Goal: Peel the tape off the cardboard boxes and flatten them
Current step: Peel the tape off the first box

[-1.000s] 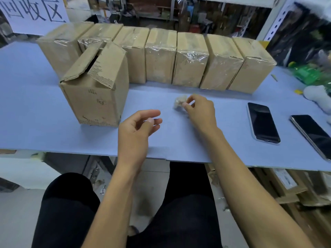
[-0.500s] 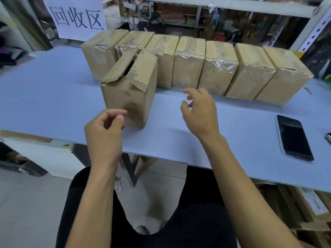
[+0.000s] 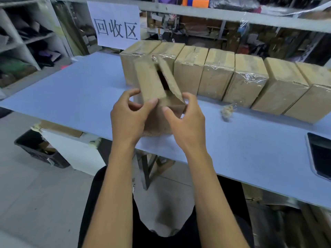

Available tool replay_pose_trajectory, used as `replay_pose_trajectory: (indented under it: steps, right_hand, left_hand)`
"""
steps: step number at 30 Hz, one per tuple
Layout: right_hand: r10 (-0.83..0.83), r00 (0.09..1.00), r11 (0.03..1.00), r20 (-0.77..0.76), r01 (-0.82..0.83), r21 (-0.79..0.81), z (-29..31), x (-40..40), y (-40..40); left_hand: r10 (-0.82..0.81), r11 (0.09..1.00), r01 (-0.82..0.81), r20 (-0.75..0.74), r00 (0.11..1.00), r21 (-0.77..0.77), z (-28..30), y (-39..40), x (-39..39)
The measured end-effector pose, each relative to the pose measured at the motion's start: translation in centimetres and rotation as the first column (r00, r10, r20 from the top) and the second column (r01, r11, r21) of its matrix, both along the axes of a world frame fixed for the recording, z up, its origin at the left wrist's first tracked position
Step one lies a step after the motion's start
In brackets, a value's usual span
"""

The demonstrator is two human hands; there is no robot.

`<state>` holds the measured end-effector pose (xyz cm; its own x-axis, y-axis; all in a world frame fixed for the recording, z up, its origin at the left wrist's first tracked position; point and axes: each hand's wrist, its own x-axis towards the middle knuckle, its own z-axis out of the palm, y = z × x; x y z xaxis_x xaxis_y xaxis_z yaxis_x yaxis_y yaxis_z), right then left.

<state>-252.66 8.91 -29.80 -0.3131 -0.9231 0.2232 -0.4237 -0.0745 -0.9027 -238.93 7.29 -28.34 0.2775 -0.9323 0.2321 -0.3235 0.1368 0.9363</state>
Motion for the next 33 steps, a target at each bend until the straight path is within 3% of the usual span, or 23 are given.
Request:
replay_pose_trajectory:
  steps: [3, 5, 8, 12, 14, 17, 22, 27, 33]
  right_hand:
    - [-0.025, 0.997, 1.000, 0.080, 0.024, 0.008, -0.5, 0.4, 2.3]
    - [-0.069, 0.994, 0.998, 0.089, 0.069, -0.002, -0.3, 0.3, 3.5]
    - [-0.127, 0.992, 0.991, -0.025, 0.126, -0.044, 0.6, -0.5, 4.6]
    - [-0.118, 0.975, 0.989, -0.188, 0.100, -0.107, 1.2, -1.0, 5.5]
    - [-0.092, 0.976, 0.993, -0.197, 0.074, -0.093, 1.5, -1.1, 5.8]
    - [0.001, 0.993, 0.999, -0.121, -0.008, -0.053, 2.1, -1.4, 6.4]
    - [0.164, 0.986, 0.986, -0.017, -0.164, 0.017, 1.6, -1.7, 6.5]
    - [-0.007, 1.000, 1.000, -0.024, 0.006, -0.029, 1.1, -2.8, 5.9]
    - [-0.105, 0.979, 0.980, -0.175, 0.132, 0.150, 0.5, -4.4, 5.8]
  left_hand:
    - [0.066, 0.997, -0.067, -0.016, 0.998, -0.031, -0.7, 2.4, 0.2]
    - [0.094, 0.994, -0.090, 0.050, 0.994, -0.063, -1.2, 3.2, 0.5]
    - [0.108, 0.989, -0.094, 0.129, 0.986, -0.115, -1.3, 3.9, 1.0]
    - [0.008, 0.998, 0.004, 0.208, 0.978, -0.060, -0.3, 4.7, 0.4]
    - [0.052, 0.997, -0.038, 0.234, 0.971, -0.063, -0.1, 4.8, 0.0]
    - [0.145, 0.986, -0.125, 0.193, 0.970, -0.114, 0.0, 5.1, -0.6]
    - [0.199, 0.965, -0.203, -0.035, 0.979, -0.165, -0.1, 5.3, -0.7]
    - [0.162, 0.978, -0.170, -0.076, 0.984, -0.119, -0.4, 4.9, -0.1]
    - [0.025, 0.981, -0.024, 0.002, 1.000, -0.193, -0.8, 4.5, 0.5]
